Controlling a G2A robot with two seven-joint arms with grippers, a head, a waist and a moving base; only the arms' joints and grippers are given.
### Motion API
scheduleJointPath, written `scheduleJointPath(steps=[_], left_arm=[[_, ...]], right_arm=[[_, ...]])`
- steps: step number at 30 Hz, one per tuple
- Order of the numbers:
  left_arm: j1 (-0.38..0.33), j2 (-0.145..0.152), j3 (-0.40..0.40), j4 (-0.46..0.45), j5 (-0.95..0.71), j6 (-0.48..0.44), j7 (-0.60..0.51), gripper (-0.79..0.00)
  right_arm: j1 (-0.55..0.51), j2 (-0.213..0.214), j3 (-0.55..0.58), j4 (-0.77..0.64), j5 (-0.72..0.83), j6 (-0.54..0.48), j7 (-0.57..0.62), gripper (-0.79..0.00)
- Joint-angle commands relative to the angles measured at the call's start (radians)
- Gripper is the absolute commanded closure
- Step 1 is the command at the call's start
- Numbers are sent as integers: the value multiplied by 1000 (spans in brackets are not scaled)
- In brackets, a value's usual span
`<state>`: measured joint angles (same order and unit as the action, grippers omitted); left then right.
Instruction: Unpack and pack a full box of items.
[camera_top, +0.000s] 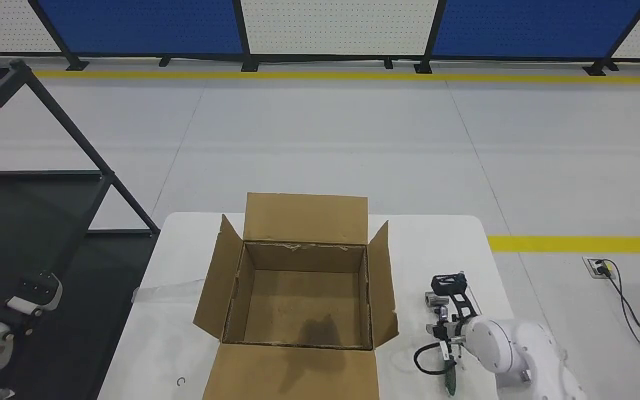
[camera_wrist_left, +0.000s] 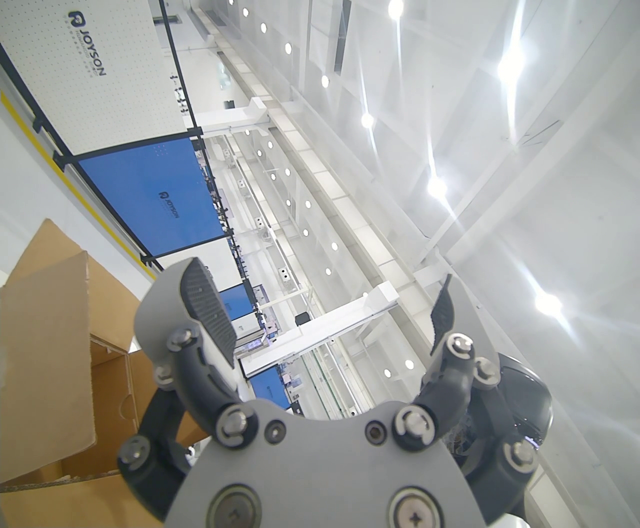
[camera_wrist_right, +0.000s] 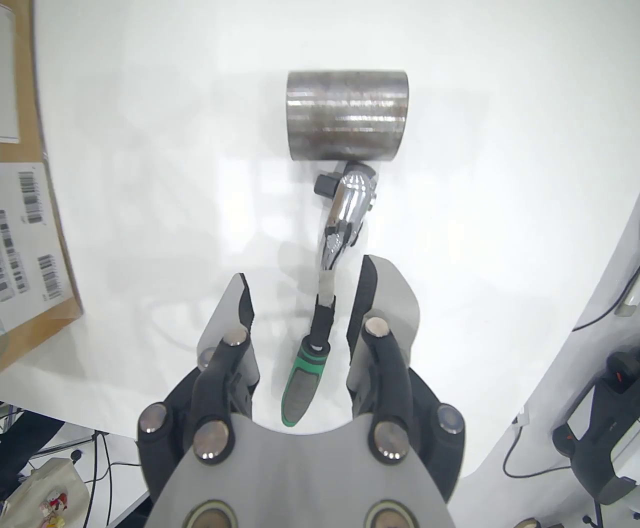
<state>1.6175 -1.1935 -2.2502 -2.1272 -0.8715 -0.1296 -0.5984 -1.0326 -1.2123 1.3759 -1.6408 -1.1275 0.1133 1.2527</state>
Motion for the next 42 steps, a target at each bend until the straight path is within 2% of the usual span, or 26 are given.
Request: scheduleJointPath(steps=[1, 3, 7, 10, 17, 27, 30, 38, 42], left_arm=[[0, 0, 0, 0, 0, 0, 0, -785], [0, 0, 0, 0, 0, 0, 0, -785], [0, 0, 0, 0, 0, 0, 0, -785], [0, 0, 0, 0, 0, 0, 0, -785], [0, 0, 0, 0, 0, 0, 0, -785], [0, 0, 0, 0, 0, 0, 0, -785], [0, 0, 0, 0, 0, 0, 0, -785], [0, 0, 0, 0, 0, 0, 0, -785], [0, 0, 0, 0, 0, 0, 0, -785]], right_arm=[[23, -3, -14, 24, 18, -12, -28, -659], [50, -7, -27, 56, 40, -20, -51, -745], [102, -15, -51, 124, 63, -6, -102, -751], [139, -20, -65, 176, 83, 0, -140, -720], [210, -29, -99, 269, 61, 28, -179, -730], [226, -23, -81, 284, 35, 24, -174, -733], [232, -22, -80, 303, 36, 16, -180, -711], [261, -29, -97, 388, 61, -14, -269, -677], [279, -33, -109, 428, 66, -21, -295, -693]])
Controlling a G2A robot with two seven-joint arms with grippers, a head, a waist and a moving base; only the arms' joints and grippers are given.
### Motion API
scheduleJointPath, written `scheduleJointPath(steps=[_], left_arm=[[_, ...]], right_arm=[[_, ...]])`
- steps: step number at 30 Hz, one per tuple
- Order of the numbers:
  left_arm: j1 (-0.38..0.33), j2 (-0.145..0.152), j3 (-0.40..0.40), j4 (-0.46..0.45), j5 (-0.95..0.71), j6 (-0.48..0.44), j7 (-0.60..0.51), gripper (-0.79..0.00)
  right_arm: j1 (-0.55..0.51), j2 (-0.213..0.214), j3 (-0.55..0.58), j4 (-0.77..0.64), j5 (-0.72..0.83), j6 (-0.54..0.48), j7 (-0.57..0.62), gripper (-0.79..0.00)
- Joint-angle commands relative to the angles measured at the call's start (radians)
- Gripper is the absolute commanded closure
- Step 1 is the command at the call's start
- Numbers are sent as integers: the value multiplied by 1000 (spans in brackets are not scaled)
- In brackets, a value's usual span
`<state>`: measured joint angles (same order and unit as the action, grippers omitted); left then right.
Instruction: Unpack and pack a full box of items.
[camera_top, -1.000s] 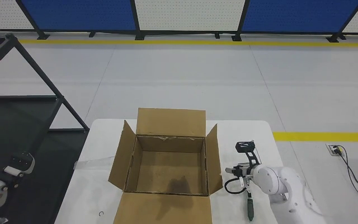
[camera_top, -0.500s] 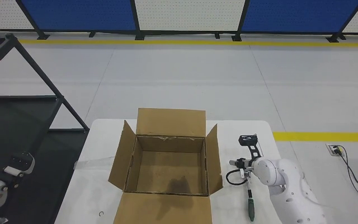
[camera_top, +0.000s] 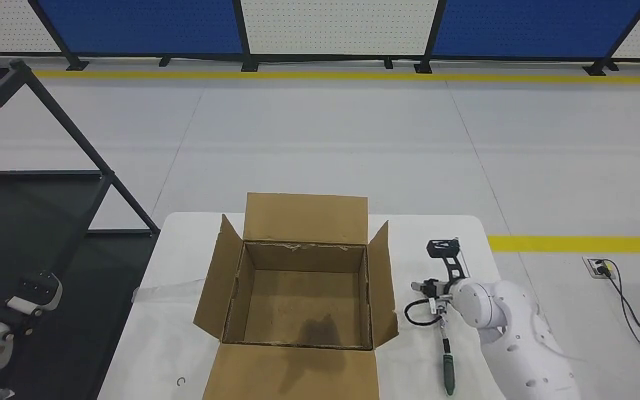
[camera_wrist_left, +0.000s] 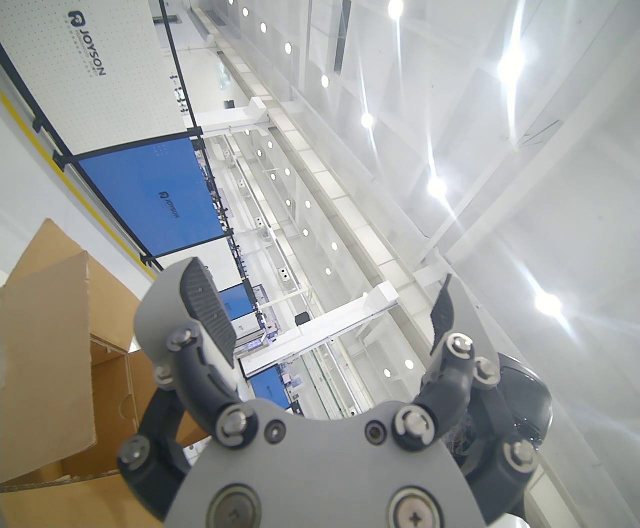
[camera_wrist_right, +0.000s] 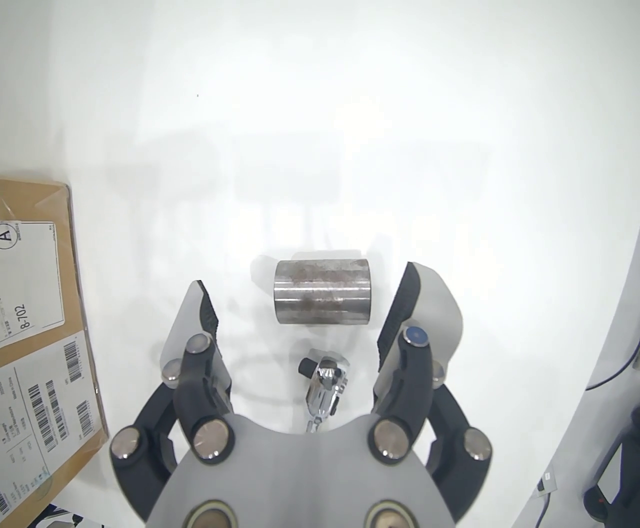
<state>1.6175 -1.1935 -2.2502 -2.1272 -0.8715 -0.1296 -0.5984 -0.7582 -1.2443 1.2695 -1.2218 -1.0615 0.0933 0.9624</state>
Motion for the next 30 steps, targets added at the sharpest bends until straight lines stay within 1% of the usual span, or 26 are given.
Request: scheduleJointPath(steps=[1, 4, 9, 10, 11, 12, 13, 15, 16, 18, 20, 22, 26, 30], left_arm=[[0, 0, 0, 0, 0, 0, 0, -785], [0, 0, 0, 0, 0, 0, 0, -785], [0, 0, 0, 0, 0, 0, 0, -785], [0, 0, 0, 0, 0, 0, 0, -785], [0, 0, 0, 0, 0, 0, 0, -785], [0, 0, 0, 0, 0, 0, 0, -785], [0, 0, 0, 0, 0, 0, 0, -785], [0, 0, 0, 0, 0, 0, 0, -785], [0, 0, 0, 0, 0, 0, 0, -785], [0, 0, 0, 0, 0, 0, 0, -785], [0, 0, 0, 0, 0, 0, 0, -785], [0, 0, 0, 0, 0, 0, 0, -785], [0, 0, 0, 0, 0, 0, 0, -785], [0, 0, 0, 0, 0, 0, 0, -785]], right_arm=[[11, -2, -6, 23, 1, -3, -9, -686], [26, -4, -13, 51, 2, -5, -17, -699], [39, -6, -21, 79, 5, -14, -27, -665], [42, -7, -22, 85, 6, -16, -29, -585], [44, -7, -23, 90, 6, -19, -31, -533], [46, -7, -24, 96, 5, -21, -32, -499], [48, -7, -25, 101, 3, -23, -34, -391], [52, -7, -27, 109, 1, -23, -38, -376], [53, -7, -27, 112, 1, -24, -38, -348], [55, -7, -25, 117, -1, -26, -39, -317], [54, -5, -21, 119, -1, -25, -41, -259], [49, -3, -11, 111, -1, -24, -42, -231], [31, 4, 13, 85, -4, -22, -44, -102], [2, 14, 47, 39, -6, -22, -43, -37]])
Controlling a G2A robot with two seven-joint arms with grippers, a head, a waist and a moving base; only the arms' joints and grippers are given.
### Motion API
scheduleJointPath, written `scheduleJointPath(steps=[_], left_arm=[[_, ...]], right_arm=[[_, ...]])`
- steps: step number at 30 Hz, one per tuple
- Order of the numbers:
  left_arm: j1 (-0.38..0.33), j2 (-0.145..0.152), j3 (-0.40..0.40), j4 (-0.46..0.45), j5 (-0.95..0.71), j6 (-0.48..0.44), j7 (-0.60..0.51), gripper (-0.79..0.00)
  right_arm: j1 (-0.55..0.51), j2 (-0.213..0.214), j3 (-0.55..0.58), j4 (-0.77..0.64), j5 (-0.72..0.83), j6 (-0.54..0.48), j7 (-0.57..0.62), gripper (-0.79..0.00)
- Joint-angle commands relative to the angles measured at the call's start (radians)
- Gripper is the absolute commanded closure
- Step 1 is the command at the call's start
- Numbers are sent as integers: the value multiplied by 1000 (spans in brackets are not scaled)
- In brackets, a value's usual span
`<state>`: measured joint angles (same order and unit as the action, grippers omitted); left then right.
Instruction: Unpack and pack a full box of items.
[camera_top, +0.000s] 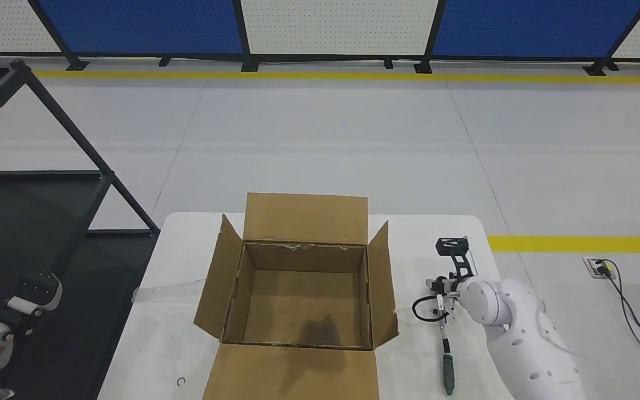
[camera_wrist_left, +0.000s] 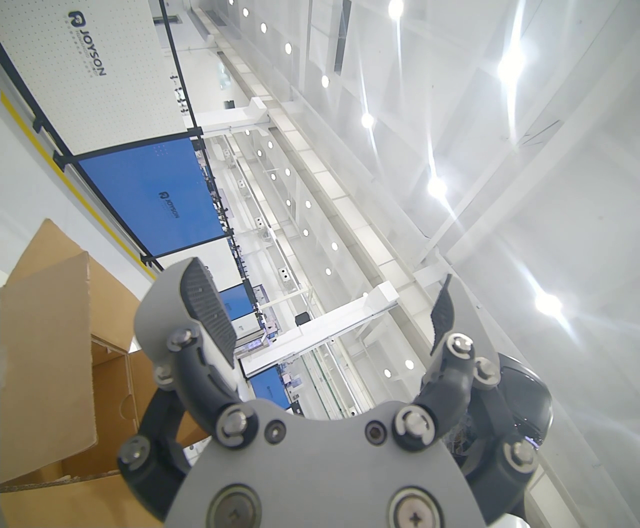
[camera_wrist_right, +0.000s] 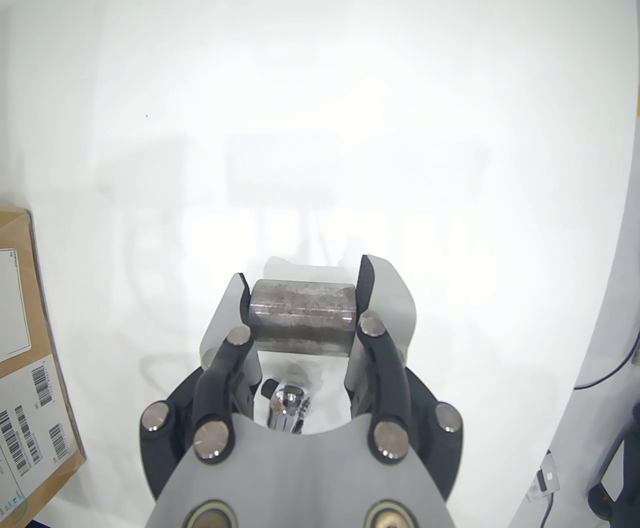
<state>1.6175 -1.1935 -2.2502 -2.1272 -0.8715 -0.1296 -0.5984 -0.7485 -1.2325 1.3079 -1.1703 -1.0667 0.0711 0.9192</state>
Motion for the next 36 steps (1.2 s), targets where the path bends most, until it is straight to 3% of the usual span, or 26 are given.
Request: scheduleJointPath(steps=[1, 7, 18, 23, 29, 36], left_arm=[[0, 0, 0, 0, 0, 0, 0, -785], [0, 0, 0, 0, 0, 0, 0, -785], [0, 0, 0, 0, 0, 0, 0, -785], [0, 0, 0, 0, 0, 0, 0, -785], [0, 0, 0, 0, 0, 0, 0, -785], [0, 0, 0, 0, 0, 0, 0, -785]], right_arm=[[-18, 5, 20, -30, 1, 2, 0, -15], [-110, 29, 127, -196, 26, -14, 18, 0], [-431, 64, 376, -773, 177, -58, 72, 0], [-530, 67, 410, -985, 239, -75, 76, 0], [-578, 69, 368, -1180, 230, -53, 76, 0], [-432, 67, 177, -1180, 171, 1, 155, 0]])
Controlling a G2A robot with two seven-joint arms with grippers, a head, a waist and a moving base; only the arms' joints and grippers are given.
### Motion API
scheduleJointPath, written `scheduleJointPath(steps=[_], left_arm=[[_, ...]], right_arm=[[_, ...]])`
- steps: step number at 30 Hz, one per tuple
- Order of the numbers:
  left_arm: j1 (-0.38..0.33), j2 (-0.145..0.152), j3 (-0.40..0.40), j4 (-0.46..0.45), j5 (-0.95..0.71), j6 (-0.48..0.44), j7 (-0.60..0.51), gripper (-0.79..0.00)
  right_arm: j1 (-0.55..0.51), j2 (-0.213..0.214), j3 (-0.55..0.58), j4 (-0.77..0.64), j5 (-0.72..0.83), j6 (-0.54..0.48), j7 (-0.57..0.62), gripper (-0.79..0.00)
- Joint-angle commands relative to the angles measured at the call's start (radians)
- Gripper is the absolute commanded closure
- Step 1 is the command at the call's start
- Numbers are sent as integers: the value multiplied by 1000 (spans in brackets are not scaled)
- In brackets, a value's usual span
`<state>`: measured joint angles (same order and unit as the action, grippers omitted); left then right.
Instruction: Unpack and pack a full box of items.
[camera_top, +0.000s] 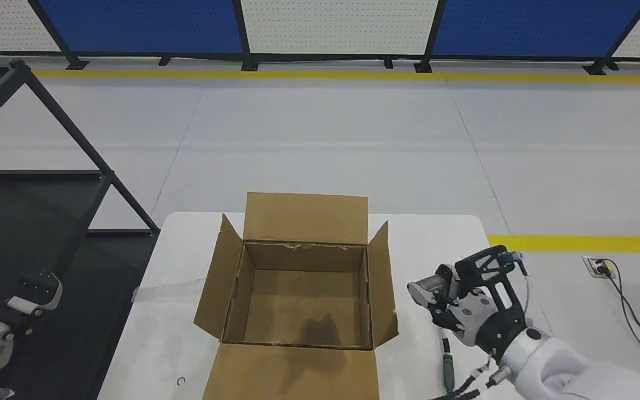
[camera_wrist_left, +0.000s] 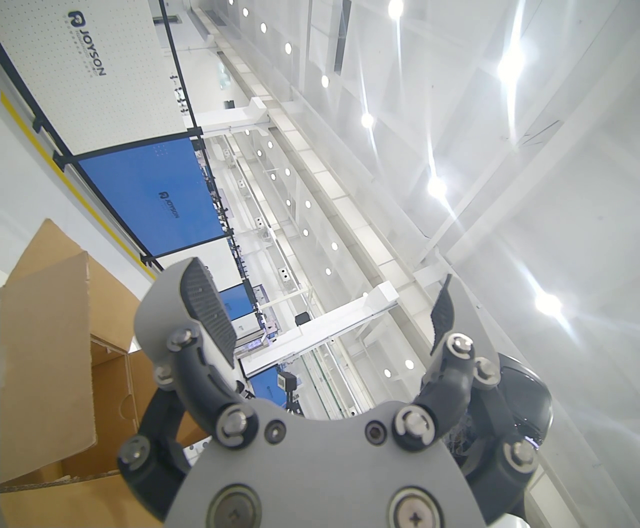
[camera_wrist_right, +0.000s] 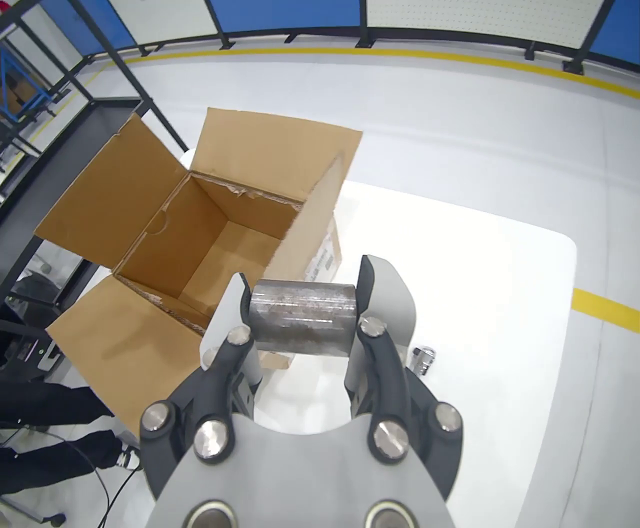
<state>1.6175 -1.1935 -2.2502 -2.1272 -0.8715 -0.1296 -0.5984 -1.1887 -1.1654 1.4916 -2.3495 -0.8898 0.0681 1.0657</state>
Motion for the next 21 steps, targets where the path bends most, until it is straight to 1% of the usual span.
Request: scheduleJointPath(steps=[1, 13, 15, 17, 21], left_arm=[[0, 0, 0, 0, 0, 0, 0, -785], [0, 0, 0, 0, 0, 0, 0, -785], [0, 0, 0, 0, 0, 0, 0, -785], [0, 0, 0, 0, 0, 0, 0, -785], [0, 0, 0, 0, 0, 0, 0, -785]], right_arm=[[8, 0, -7, 0, -6, 4, 9, 0], [6, 0, -8, 0, -4, 2, 1, 0], [2, -1, -40, 5, -9, -37, -46, 0], [26, -2, -102, 1, -29, -83, -90, 0], [137, -13, -264, 38, -120, -107, -103, 0]])
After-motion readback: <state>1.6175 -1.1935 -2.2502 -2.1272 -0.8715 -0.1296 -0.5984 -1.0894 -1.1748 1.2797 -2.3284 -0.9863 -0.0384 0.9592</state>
